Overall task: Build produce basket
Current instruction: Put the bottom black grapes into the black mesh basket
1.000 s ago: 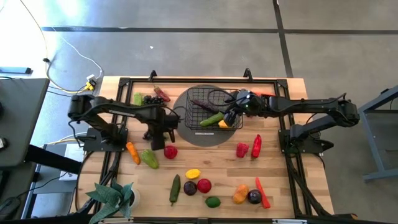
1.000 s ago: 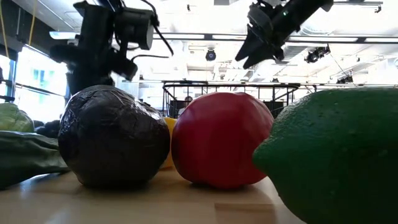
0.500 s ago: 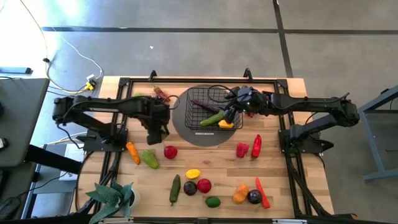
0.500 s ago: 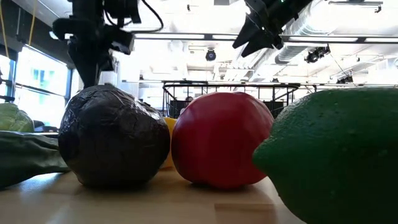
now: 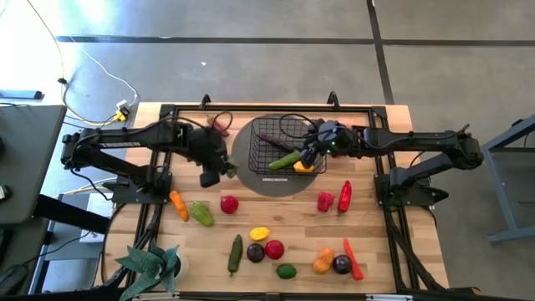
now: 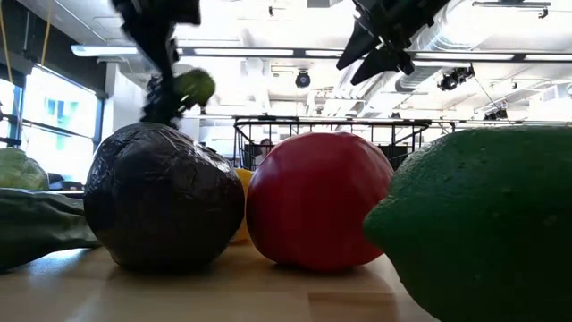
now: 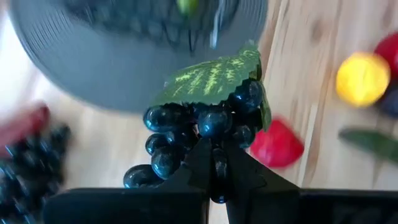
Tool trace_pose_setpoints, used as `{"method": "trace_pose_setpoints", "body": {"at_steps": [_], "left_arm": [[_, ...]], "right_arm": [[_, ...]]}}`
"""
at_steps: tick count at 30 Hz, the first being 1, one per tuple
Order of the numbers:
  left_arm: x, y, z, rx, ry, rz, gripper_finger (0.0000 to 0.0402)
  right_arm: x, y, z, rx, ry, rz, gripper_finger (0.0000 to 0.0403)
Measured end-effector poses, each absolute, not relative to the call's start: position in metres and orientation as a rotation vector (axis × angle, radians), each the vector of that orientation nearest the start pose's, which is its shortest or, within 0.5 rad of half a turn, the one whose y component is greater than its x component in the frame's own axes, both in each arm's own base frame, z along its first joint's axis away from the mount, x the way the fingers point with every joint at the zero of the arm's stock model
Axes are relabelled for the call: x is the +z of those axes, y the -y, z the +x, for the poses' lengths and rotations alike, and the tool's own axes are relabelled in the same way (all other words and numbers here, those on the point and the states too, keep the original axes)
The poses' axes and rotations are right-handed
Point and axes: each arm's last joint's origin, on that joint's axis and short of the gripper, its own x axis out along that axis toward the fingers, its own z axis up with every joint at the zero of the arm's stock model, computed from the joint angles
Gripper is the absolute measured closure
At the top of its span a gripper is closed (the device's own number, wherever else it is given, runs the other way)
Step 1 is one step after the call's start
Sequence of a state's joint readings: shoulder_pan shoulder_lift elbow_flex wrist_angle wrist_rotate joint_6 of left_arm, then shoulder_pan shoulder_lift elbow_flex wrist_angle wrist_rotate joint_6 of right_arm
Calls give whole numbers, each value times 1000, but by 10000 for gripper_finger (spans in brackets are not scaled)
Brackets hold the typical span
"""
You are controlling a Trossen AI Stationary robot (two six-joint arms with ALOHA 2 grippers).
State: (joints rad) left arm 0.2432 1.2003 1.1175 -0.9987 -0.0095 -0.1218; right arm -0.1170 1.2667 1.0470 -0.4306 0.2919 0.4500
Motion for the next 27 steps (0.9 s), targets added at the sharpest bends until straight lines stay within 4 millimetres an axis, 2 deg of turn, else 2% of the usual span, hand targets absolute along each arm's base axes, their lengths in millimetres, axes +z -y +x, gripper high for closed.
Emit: {"method": "trace_pose_setpoints", "body": {"at_steps": [5,12,20,27], "left_arm": [[333,-57,222,294,-895,-175,394],[350,-61,234,285,-712,-118,394],[350,-79,252,324,-603,-84,394],[340,-101,265,374,-593,-83,394]], "right_arm": [[302,33,266,-582,-533,409,159],[302,20,266,-638,-492,496,159],[298,-1,264,-646,-487,683,159],[293,-22,258,-668,-519,808,159]]}}
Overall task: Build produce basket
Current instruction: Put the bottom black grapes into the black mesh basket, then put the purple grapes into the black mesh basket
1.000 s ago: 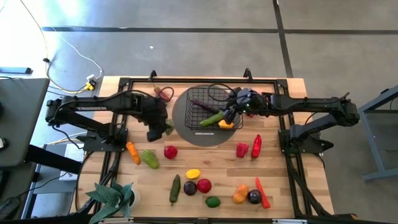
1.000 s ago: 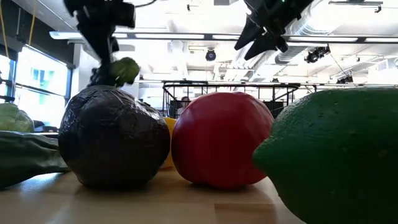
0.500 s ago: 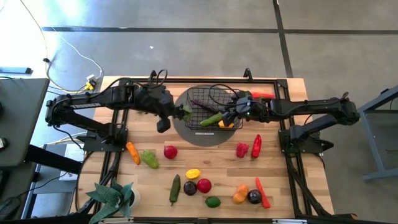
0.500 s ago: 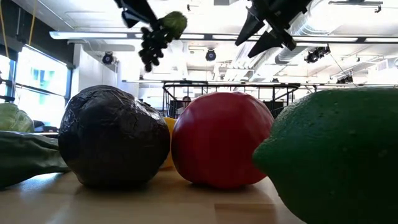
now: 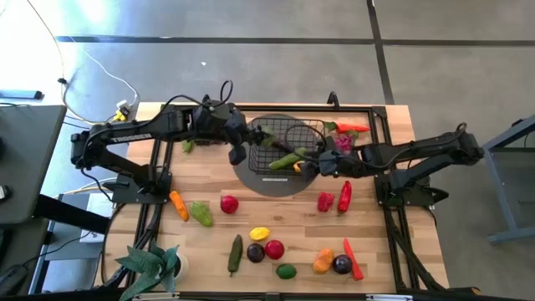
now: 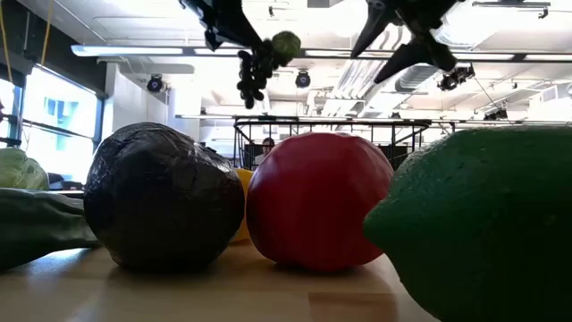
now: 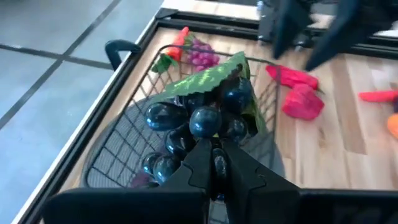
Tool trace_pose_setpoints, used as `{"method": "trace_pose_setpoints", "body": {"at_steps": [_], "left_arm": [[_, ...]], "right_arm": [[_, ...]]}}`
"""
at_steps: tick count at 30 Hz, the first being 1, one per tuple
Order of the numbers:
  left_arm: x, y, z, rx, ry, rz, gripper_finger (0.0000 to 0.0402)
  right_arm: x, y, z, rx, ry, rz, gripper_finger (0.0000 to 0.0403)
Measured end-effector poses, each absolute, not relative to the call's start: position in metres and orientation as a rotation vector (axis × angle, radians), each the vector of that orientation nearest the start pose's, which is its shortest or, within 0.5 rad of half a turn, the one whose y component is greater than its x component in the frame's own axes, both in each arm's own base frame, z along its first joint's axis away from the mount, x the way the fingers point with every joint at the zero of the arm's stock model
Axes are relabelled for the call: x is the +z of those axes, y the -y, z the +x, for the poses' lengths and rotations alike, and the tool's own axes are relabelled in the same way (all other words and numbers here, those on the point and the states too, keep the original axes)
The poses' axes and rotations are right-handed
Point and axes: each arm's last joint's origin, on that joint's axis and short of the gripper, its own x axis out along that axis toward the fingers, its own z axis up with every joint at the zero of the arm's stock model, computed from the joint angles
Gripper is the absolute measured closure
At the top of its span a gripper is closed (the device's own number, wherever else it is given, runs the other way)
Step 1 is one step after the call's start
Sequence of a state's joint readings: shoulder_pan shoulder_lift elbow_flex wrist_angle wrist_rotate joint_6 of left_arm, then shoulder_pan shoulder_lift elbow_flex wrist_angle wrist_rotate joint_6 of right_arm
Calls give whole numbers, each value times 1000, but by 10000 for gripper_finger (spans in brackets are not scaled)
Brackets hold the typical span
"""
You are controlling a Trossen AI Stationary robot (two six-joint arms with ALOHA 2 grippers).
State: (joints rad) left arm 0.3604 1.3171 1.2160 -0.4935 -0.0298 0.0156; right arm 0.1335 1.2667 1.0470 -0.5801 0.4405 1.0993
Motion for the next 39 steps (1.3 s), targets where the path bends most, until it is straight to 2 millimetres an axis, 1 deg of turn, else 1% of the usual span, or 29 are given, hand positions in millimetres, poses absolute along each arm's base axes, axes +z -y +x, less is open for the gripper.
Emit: {"method": "trace_pose_setpoints", "body": {"at_steps": [5,9,14,21,24,28,34,39], "left_arm": [[334,-115,273,345,-566,-97,394],[327,-126,281,338,-546,-130,394],[315,-140,291,342,-547,-155,384],[297,-159,299,371,-553,-232,364],[291,-167,300,393,-567,-265,354],[285,-172,300,395,-580,-284,332],[286,-175,300,409,-552,-306,280],[290,-176,302,423,-504,-343,237]], "right_arm": [[287,-29,249,-742,-565,802,159],[282,-26,241,-850,-589,765,159],[277,-12,230,-1017,-626,723,159],[272,18,218,-1176,-722,694,159],[271,33,216,-1187,-779,675,159],[271,53,212,-1175,-861,653,159],[269,79,204,-1112,-981,635,159],[269,95,197,-1024,-1070,612,159]]}}
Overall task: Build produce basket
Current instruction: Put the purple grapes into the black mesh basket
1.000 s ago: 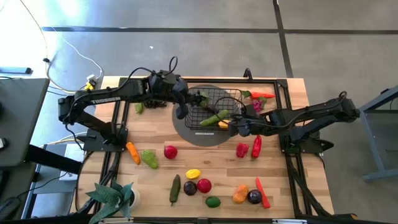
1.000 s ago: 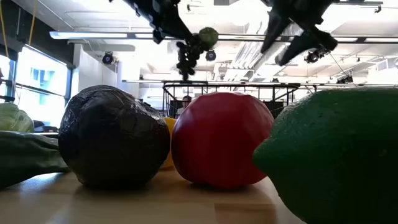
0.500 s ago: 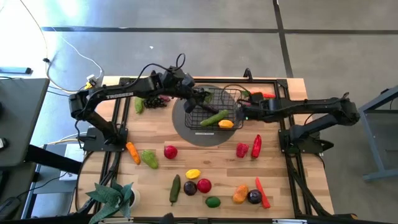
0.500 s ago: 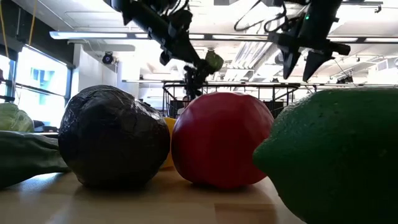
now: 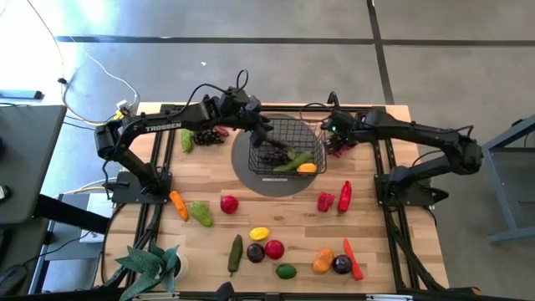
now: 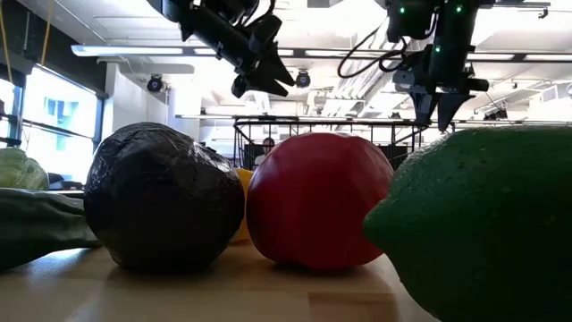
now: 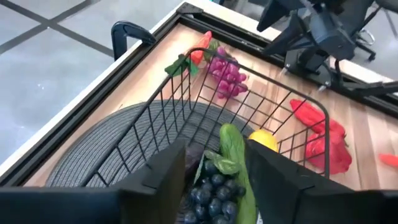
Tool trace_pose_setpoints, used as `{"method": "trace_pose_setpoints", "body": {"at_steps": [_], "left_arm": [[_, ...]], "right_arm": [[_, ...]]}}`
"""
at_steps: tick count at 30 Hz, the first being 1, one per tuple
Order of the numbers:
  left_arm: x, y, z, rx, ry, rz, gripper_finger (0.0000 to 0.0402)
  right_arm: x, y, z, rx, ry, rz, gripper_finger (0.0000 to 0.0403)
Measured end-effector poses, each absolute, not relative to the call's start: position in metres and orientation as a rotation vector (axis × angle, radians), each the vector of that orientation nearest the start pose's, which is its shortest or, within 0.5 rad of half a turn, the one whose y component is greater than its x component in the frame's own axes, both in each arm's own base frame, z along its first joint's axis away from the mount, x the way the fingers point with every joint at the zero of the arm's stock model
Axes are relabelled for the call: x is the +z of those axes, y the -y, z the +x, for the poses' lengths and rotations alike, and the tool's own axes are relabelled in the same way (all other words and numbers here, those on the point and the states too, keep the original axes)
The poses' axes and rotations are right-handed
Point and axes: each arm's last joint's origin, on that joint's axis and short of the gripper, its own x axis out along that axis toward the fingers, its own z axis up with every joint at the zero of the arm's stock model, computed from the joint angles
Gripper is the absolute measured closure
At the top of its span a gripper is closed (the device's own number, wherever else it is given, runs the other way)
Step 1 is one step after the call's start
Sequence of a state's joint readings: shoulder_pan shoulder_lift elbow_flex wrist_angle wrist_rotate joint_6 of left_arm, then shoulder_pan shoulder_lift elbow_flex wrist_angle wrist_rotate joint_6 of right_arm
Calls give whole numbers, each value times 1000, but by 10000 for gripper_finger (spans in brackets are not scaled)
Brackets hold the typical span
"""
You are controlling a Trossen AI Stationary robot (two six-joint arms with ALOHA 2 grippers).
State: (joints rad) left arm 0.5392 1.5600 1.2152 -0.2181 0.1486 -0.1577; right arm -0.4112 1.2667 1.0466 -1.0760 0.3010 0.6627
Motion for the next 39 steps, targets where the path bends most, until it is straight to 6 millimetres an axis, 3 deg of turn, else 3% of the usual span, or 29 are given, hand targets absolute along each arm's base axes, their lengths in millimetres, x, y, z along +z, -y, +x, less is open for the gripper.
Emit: {"method": "trace_pose_setpoints", "body": {"at_steps": [7,20,26,32,39], "left_arm": [[293,-175,301,431,-484,-360,211],[308,-171,293,434,-441,-344,217],[308,-170,292,435,-448,-346,217],[308,-170,292,432,-450,-333,217],[316,-166,286,412,-460,-246,218]], "right_arm": [[268,113,188,-826,-1175,564,159],[268,133,175,-605,-1288,312,159],[267,139,169,-395,-1303,201,159],[265,140,171,-263,-1341,64,159],[249,147,179,-212,-1429,53,159]]}}
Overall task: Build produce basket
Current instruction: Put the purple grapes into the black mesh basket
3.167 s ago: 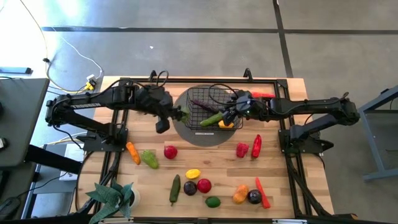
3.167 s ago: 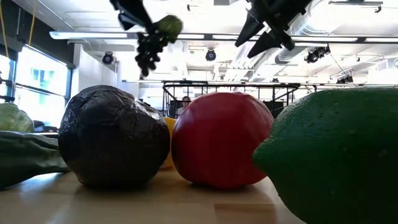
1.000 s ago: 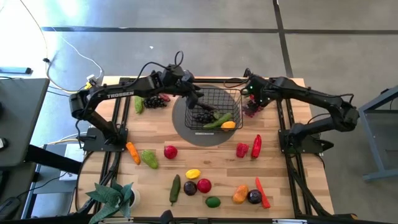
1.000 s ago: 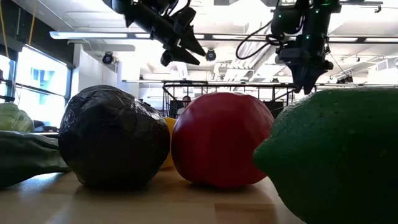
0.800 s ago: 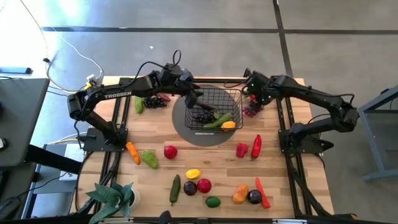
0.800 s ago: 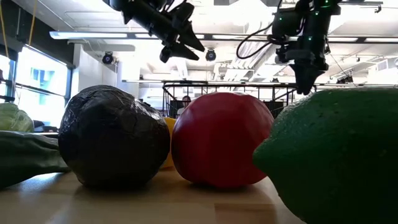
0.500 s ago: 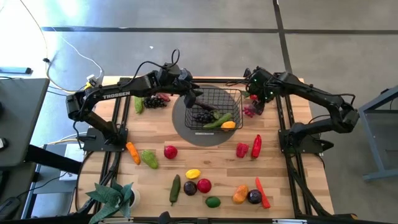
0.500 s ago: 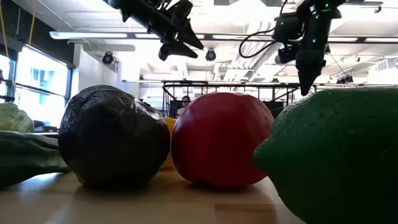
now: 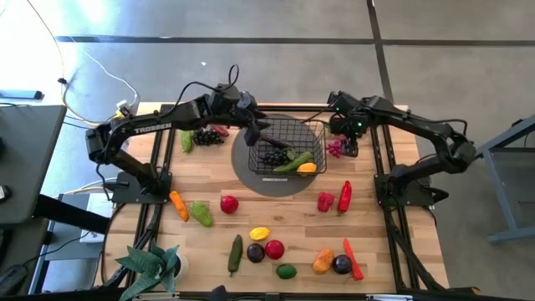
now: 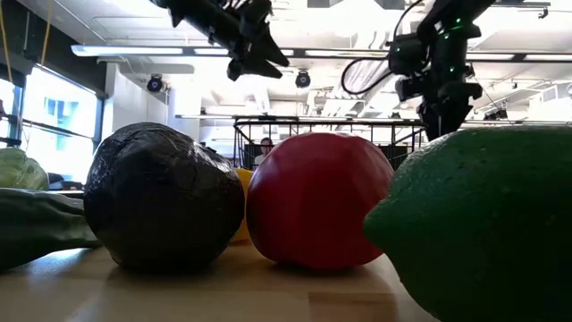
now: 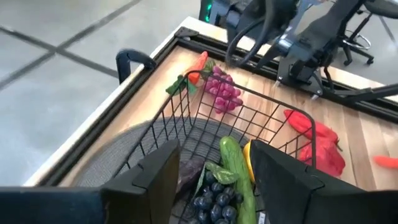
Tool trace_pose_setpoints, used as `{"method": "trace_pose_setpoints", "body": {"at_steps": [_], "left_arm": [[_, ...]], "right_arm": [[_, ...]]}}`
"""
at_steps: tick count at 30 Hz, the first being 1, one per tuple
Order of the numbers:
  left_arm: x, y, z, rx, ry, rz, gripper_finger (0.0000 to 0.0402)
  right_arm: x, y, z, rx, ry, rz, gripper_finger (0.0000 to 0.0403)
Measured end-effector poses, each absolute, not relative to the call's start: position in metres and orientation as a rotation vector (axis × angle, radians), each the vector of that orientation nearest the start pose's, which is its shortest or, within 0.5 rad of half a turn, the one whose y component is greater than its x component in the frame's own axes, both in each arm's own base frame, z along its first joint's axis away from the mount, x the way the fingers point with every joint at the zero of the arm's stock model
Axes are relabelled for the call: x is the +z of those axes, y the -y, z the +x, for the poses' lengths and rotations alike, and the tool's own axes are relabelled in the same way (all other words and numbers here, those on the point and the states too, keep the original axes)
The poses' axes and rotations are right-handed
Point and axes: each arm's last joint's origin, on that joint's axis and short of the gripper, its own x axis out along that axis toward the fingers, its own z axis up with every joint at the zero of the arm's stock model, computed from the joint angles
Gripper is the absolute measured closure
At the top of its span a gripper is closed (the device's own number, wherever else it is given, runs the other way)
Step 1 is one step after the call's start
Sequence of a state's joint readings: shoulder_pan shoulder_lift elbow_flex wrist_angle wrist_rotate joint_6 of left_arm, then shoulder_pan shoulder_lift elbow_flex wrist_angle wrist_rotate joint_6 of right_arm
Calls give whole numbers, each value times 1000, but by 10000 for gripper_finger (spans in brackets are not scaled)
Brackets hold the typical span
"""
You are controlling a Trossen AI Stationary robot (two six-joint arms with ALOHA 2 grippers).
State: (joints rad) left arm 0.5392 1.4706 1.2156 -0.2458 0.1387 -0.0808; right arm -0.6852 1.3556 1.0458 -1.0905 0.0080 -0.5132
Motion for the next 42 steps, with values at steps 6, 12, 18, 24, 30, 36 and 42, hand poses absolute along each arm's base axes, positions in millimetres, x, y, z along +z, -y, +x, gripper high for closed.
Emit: {"method": "trace_pose_setpoints", "body": {"at_steps": [6,12,18,24,30,36,42], "left_arm": [[332,-162,274,441,-417,-215,218],[343,-159,266,495,-400,-124,218],[349,-157,261,508,-394,-73,218],[348,-158,260,509,-415,-34,218],[347,-160,258,516,-428,-32,218],[347,-162,257,525,-429,-34,218],[347,-162,257,527,-430,-33,218]], "right_arm": [[238,151,187,-137,-1467,-1,159],[224,156,193,-55,-1525,-34,159],[204,162,200,-29,-1599,12,159],[188,170,204,-64,-1660,56,159],[176,175,208,-93,-1674,73,159],[174,175,208,-94,-1702,74,166],[174,174,208,-93,-1707,78,230]]}}
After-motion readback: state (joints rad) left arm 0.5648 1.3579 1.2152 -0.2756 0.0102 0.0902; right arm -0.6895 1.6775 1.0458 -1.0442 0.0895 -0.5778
